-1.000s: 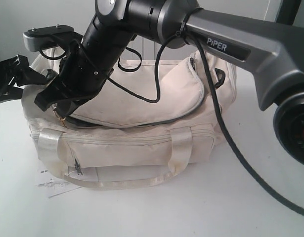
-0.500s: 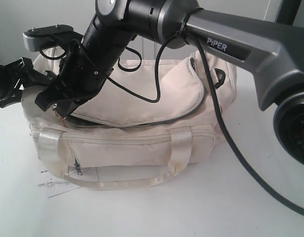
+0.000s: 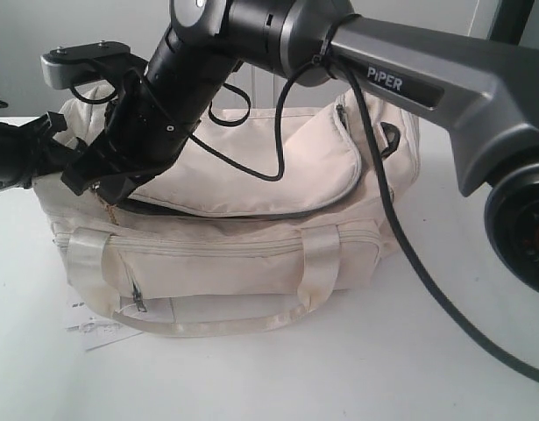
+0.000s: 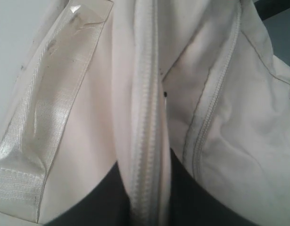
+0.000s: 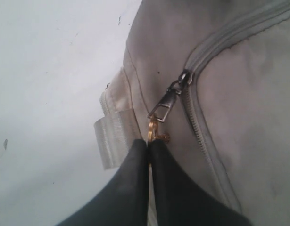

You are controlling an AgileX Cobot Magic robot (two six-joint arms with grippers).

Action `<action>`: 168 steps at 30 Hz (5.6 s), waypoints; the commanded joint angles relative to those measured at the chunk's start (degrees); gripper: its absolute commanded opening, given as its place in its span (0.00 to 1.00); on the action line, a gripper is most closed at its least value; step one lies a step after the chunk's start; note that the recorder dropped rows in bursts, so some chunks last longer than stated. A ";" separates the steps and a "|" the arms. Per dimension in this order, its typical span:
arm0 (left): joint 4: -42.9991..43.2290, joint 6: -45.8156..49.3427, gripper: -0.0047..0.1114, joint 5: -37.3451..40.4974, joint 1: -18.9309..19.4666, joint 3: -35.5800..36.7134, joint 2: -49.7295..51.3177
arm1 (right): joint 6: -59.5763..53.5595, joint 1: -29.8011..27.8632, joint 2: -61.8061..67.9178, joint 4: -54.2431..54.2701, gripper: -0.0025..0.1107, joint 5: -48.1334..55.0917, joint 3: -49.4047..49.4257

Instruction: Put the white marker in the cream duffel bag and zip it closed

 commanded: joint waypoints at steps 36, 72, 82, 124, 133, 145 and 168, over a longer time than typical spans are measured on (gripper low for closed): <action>-4.79 3.95 0.04 0.48 0.03 0.30 0.01 | -0.89 0.05 -0.79 -0.44 0.02 6.06 -0.04; -4.79 3.95 0.04 0.84 0.03 0.30 0.01 | -0.78 -0.15 -1.44 -1.99 0.02 8.01 -0.04; -4.79 3.95 0.04 0.84 0.03 0.30 0.01 | -0.78 -0.15 -1.54 -3.29 0.02 8.01 -0.04; -4.79 3.72 0.04 1.09 0.03 0.30 0.01 | 0.68 -0.15 -3.19 -8.18 0.02 8.01 0.20; -4.79 3.72 0.04 1.09 0.03 0.30 0.01 | 0.95 -0.15 -3.19 -8.16 0.02 8.01 0.20; -4.79 3.72 0.04 1.09 0.03 0.30 0.01 | 2.42 -0.15 -3.29 -10.60 0.02 8.01 0.20; -4.79 3.73 0.04 0.87 0.03 0.30 0.01 | 2.38 -0.15 -4.77 -10.82 0.02 8.01 1.63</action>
